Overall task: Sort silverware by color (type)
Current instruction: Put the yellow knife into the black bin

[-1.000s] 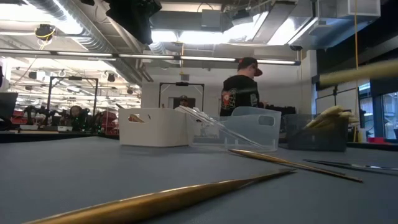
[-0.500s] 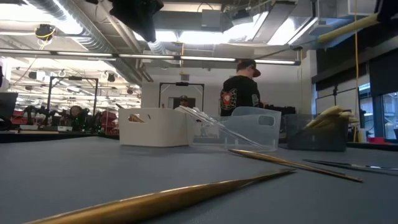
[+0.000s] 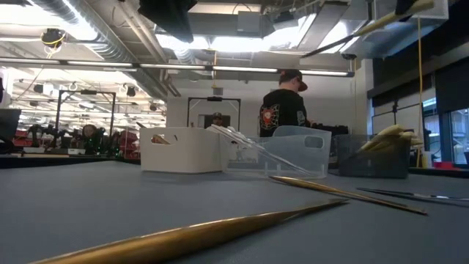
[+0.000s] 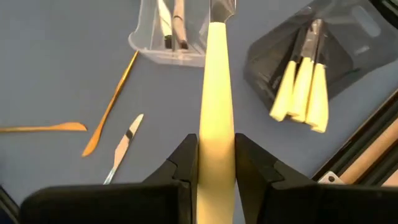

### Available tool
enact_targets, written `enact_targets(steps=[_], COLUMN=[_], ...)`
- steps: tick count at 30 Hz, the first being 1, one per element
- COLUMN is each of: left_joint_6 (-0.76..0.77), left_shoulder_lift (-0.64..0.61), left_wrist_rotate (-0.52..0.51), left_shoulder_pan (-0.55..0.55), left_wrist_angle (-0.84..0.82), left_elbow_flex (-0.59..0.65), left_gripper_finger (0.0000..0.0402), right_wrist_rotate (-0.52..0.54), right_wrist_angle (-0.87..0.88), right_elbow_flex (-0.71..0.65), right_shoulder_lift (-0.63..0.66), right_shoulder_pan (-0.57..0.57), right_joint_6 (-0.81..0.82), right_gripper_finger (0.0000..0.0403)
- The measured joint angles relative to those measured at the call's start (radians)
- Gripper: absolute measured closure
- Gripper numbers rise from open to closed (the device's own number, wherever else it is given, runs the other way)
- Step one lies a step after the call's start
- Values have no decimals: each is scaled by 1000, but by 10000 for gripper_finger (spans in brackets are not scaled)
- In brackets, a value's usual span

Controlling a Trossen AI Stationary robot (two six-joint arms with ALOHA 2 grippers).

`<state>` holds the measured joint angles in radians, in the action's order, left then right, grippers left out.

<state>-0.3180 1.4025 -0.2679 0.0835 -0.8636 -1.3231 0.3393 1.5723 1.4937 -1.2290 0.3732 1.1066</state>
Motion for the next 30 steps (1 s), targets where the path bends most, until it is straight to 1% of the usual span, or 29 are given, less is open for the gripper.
enact_targets(steps=[6,13,19,21,25,30], left_joint_6=[1,3,5,5,5,5], left_shoulder_lift=[0,0,0,0,0,0], left_wrist_rotate=[0,0,0,0,0,0], left_shoulder_pan=[0,0,0,0,0,0], left_wrist_angle=[18,26,49,48,48,51], left_elbow_flex=[0,0,0,0,0,0], left_gripper_finger=[326,326,326,326,326,326], right_wrist_rotate=[-62,-136,-260,-287,-291,-291], right_wrist_angle=[0,-4,-2,0,-1,-34], right_elbow_flex=[0,-13,-156,-207,-306,-409], right_shoulder_lift=[58,65,68,70,66,66], right_shoulder_pan=[-181,-407,-617,-678,-785,-907], right_joint_6=[-111,-258,-386,-440,-534,-602], right_gripper_finger=[338,338,338,338,338,338])
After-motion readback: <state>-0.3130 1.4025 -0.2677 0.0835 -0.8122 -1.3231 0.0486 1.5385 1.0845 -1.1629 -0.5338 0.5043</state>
